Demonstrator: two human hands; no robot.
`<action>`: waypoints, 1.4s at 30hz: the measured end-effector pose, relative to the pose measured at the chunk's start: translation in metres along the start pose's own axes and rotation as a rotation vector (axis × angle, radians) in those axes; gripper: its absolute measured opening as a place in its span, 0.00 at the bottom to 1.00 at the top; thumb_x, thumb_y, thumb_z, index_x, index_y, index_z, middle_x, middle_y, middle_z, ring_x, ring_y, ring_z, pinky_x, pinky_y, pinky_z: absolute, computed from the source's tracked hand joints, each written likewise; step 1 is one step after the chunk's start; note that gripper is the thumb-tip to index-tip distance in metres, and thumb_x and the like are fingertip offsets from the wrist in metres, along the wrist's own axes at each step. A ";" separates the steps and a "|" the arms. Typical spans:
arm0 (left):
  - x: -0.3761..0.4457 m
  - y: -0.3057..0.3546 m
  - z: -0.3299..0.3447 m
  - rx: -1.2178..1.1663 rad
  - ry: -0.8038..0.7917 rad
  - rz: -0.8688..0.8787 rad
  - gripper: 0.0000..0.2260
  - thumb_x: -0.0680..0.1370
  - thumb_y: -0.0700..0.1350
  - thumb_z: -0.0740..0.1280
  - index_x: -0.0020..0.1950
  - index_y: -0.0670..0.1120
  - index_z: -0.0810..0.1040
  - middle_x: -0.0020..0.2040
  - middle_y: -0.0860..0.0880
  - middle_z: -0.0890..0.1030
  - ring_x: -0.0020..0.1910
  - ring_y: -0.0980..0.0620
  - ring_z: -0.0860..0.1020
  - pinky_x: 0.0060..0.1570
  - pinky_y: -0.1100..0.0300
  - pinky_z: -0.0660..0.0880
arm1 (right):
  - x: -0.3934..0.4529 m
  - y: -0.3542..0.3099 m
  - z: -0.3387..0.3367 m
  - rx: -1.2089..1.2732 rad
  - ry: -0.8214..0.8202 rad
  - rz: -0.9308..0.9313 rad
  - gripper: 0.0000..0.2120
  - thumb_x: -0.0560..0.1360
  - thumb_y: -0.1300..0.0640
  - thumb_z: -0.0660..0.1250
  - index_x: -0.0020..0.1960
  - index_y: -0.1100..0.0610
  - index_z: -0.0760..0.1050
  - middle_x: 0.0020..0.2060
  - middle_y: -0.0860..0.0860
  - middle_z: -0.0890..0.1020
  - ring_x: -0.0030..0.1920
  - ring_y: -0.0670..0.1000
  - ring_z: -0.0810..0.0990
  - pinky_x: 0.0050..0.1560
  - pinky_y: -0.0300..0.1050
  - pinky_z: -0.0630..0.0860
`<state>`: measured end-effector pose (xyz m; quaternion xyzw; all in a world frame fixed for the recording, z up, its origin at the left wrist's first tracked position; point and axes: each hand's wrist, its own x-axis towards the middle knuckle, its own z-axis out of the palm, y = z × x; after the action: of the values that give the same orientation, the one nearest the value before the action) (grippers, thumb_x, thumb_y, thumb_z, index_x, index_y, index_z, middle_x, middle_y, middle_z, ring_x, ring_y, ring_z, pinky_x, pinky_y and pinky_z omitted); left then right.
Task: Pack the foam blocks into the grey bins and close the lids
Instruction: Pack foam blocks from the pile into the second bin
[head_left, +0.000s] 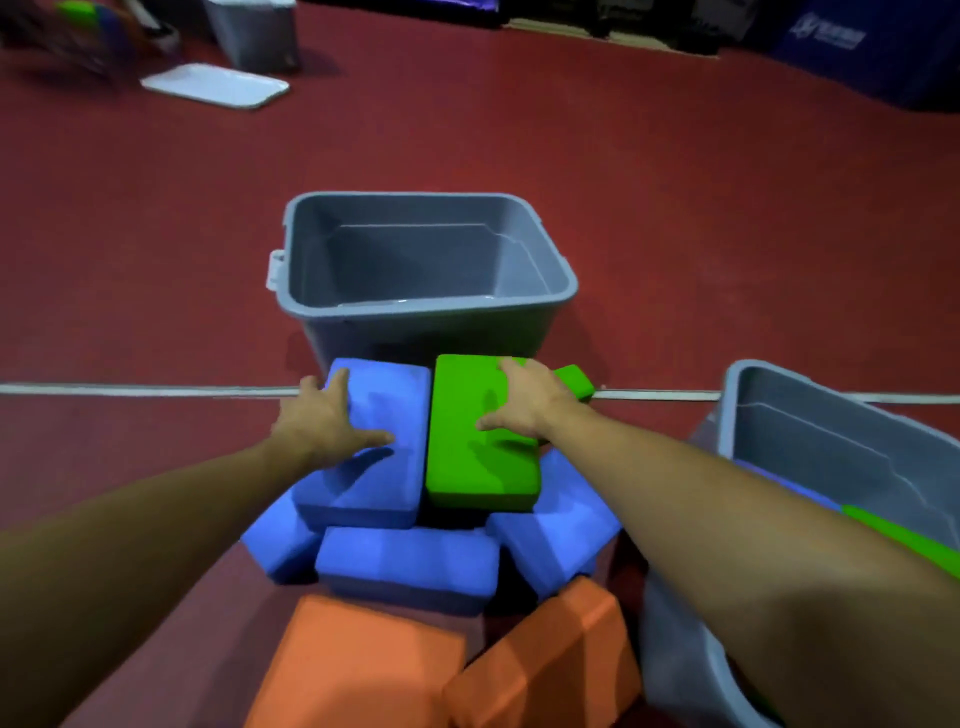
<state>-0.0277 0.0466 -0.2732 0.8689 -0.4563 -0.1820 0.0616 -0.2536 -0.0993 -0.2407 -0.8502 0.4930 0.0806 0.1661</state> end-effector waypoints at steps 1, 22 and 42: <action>0.001 -0.012 0.002 -0.090 -0.027 -0.103 0.53 0.60 0.72 0.74 0.76 0.46 0.58 0.68 0.35 0.69 0.66 0.33 0.71 0.64 0.45 0.70 | 0.001 0.003 0.012 0.034 0.007 0.078 0.49 0.62 0.37 0.78 0.72 0.58 0.62 0.64 0.61 0.74 0.65 0.63 0.74 0.62 0.52 0.73; -0.009 0.011 -0.030 -0.919 -0.297 -0.392 0.32 0.69 0.42 0.74 0.66 0.61 0.64 0.64 0.47 0.65 0.54 0.37 0.71 0.41 0.30 0.76 | -0.027 0.016 0.027 0.845 0.117 0.384 0.45 0.60 0.49 0.81 0.72 0.45 0.66 0.61 0.53 0.78 0.55 0.58 0.78 0.37 0.47 0.80; -0.135 0.267 -0.118 -0.474 0.355 0.064 0.32 0.62 0.59 0.75 0.62 0.49 0.72 0.58 0.43 0.79 0.58 0.39 0.78 0.53 0.51 0.74 | -0.165 0.143 -0.149 0.585 1.046 0.170 0.36 0.58 0.52 0.78 0.64 0.54 0.72 0.57 0.55 0.77 0.58 0.58 0.74 0.57 0.49 0.70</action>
<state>-0.2592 -0.0041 -0.0561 0.8338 -0.4102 -0.1266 0.3471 -0.4637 -0.0853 -0.0812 -0.6537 0.5772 -0.4741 0.1215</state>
